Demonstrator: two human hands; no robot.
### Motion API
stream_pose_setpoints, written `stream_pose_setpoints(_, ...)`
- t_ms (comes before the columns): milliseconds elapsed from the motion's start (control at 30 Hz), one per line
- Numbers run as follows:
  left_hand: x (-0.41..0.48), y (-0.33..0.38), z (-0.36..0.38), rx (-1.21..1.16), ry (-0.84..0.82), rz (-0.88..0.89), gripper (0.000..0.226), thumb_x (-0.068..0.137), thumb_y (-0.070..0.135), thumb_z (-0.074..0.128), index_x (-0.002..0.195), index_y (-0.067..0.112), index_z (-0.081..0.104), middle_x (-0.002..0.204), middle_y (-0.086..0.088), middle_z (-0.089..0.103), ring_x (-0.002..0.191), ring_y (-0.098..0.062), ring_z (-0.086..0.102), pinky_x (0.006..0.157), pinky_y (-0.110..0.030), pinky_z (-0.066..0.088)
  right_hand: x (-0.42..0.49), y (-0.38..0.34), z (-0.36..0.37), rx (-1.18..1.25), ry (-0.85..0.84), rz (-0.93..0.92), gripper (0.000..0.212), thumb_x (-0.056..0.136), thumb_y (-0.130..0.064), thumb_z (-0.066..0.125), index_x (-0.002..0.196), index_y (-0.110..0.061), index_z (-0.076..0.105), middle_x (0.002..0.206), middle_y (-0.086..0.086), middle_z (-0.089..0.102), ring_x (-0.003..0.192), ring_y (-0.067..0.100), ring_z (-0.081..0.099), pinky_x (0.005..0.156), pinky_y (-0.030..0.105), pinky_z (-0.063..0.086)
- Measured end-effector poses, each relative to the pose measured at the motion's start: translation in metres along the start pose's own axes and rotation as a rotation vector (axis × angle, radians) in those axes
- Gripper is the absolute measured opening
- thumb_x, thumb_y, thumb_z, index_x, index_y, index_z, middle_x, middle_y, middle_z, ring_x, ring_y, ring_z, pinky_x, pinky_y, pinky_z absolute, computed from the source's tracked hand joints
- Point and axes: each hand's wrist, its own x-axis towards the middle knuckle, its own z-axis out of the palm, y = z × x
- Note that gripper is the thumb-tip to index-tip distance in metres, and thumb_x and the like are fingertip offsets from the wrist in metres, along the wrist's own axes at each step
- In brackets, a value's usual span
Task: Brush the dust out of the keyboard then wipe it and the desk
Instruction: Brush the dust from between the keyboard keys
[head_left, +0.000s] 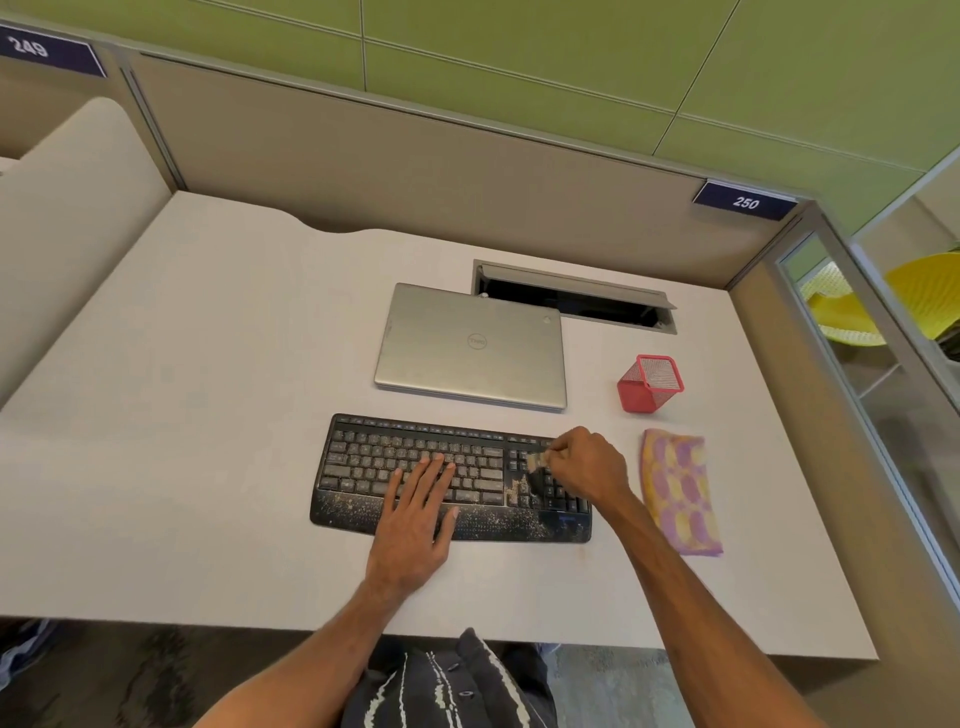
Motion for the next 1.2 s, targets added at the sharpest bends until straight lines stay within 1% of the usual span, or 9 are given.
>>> stream_pose_setpoints(100,-0.001,0.0,0.001,-0.003,-0.002,-0.001,0.069,0.115,0.049,0.037,0.176,0.023,0.018,0.184,0.0,0.012,0.171,-0.017,0.002,0.137,-0.058,0.012,-0.001,0.001,0.003,0.024,0.063,0.007,0.022,0.095,-0.036,0.065,0.107,-0.028,0.081,0.098,-0.006,0.079,0.082,0.017,0.07,0.073,0.031,0.056)
stream_pose_setpoints(267,-0.001,0.0,0.002,-0.006,0.006,-0.002,0.068,0.115,0.049,0.036,0.176,0.023,0.018,0.184,0.001,0.012,0.171,-0.016,0.003,0.137,-0.057,0.011,0.001,0.0,0.004,-0.016,-0.084,0.018,0.018,0.087,-0.026,0.068,0.098,-0.027,0.083,0.085,-0.009,0.078,0.072,0.013,0.068,0.07,0.031,0.057)
stream_pose_setpoints(433,-0.001,-0.001,0.003,0.0,0.004,0.001,0.069,0.115,0.049,0.037,0.176,0.023,0.017,0.184,0.001,0.011,0.171,-0.016,0.002,0.137,-0.058,0.011,0.003,-0.001,0.0,0.045,0.041,0.024,0.019,0.097,-0.033,0.065,0.106,-0.027,0.08,0.097,-0.006,0.079,0.081,0.015,0.07,0.073,0.032,0.057)
stream_pose_setpoints(600,0.0,-0.001,0.003,-0.014,0.02,0.0,0.068,0.115,0.049,0.035,0.175,0.023,0.021,0.184,-0.001,0.015,0.171,-0.017,0.006,0.136,-0.058,0.013,0.0,-0.002,0.005,-0.021,-0.077,-0.004,0.02,0.094,-0.029,0.068,0.108,-0.028,0.081,0.099,-0.007,0.079,0.08,0.014,0.066,0.071,0.029,0.048)
stream_pose_setpoints(800,0.0,-0.001,0.005,-0.001,0.005,-0.004,0.068,0.115,0.05,0.034,0.176,0.023,0.018,0.184,0.0,0.013,0.171,-0.017,0.004,0.136,-0.059,0.015,-0.002,0.005,-0.009,-0.112,0.088,-0.025,0.022,0.098,-0.032,0.062,0.112,-0.028,0.079,0.1,-0.004,0.078,0.086,0.02,0.07,0.069,0.029,0.049)
stream_pose_setpoints(933,0.0,-0.002,0.005,0.005,-0.003,-0.008,0.069,0.115,0.05,0.035,0.176,0.023,0.018,0.184,0.0,0.013,0.171,-0.017,0.003,0.136,-0.059,0.014,-0.003,0.002,0.002,-0.128,-0.021,-0.031,0.023,0.095,-0.03,0.065,0.113,-0.026,0.078,0.102,-0.006,0.078,0.085,0.016,0.069,0.07,0.028,0.048)
stream_pose_setpoints(1033,0.0,-0.001,0.005,0.004,0.0,-0.008,0.068,0.115,0.05,0.034,0.176,0.023,0.019,0.184,0.0,0.013,0.171,-0.017,0.003,0.137,-0.058,0.012,-0.002,-0.001,-0.001,-0.077,-0.096,-0.043,0.016,0.093,-0.031,0.071,0.105,-0.029,0.082,0.096,-0.009,0.079,0.072,0.007,0.063,0.06,0.023,0.042)
stream_pose_setpoints(1100,0.0,-0.001,0.005,0.005,0.001,-0.009,0.068,0.115,0.051,0.033,0.176,0.024,0.018,0.184,0.0,0.013,0.171,-0.016,0.003,0.137,-0.057,0.01,-0.001,0.0,-0.005,-0.052,-0.047,-0.037,0.019,0.094,-0.03,0.07,0.109,-0.029,0.081,0.098,-0.007,0.079,0.071,0.009,0.061,0.06,0.024,0.04)
stream_pose_setpoints(1200,0.0,-0.001,0.005,0.01,-0.002,-0.006,0.068,0.116,0.051,0.033,0.176,0.023,0.017,0.184,0.0,0.012,0.171,-0.017,0.002,0.137,-0.057,0.011,-0.001,0.006,-0.003,-0.052,0.079,-0.001,0.023,0.097,-0.033,0.065,0.116,-0.028,0.078,0.102,-0.005,0.078,0.077,0.013,0.06,0.067,0.027,0.045)
